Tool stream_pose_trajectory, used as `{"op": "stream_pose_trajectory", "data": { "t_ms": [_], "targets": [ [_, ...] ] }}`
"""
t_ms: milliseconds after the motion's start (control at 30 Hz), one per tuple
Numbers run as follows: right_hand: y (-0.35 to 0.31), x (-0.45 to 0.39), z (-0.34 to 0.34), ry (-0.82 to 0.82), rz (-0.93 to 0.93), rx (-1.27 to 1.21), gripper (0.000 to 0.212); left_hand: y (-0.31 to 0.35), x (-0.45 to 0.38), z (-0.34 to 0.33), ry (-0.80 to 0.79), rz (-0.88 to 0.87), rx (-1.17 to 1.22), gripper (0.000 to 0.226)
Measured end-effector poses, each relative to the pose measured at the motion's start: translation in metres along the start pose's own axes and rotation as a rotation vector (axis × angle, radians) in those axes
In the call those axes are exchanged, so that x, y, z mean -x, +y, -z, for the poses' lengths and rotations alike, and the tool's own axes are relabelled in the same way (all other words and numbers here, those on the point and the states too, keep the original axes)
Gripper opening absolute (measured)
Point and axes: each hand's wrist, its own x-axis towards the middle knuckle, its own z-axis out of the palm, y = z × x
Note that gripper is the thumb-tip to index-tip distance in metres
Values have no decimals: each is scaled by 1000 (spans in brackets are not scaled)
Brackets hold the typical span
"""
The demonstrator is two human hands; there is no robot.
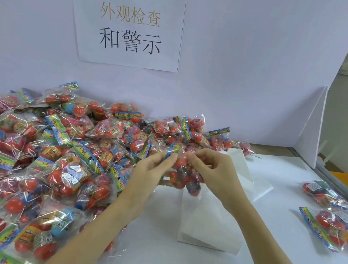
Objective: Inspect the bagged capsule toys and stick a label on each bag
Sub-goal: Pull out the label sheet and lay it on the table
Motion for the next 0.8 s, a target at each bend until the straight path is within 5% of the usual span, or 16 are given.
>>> {"op": "stream_pose_trajectory", "data": {
  "t_ms": [167,367,567,800],
  "targets": [
    [-10,3,0,-187,-146,-301,49,-2,0,2,196,-92,-42,21],
    [-9,4,2,-219,-235,-470,25,-1,-1,6,265,-212,-229,24],
    [-9,2,-4,-239,-335,-786,30,2,7,-5,206,-206,-150,31],
    [-9,4,-3,-167,-251,-484,29,4,7,-6,160,-129,-45,18]
  ]
}}
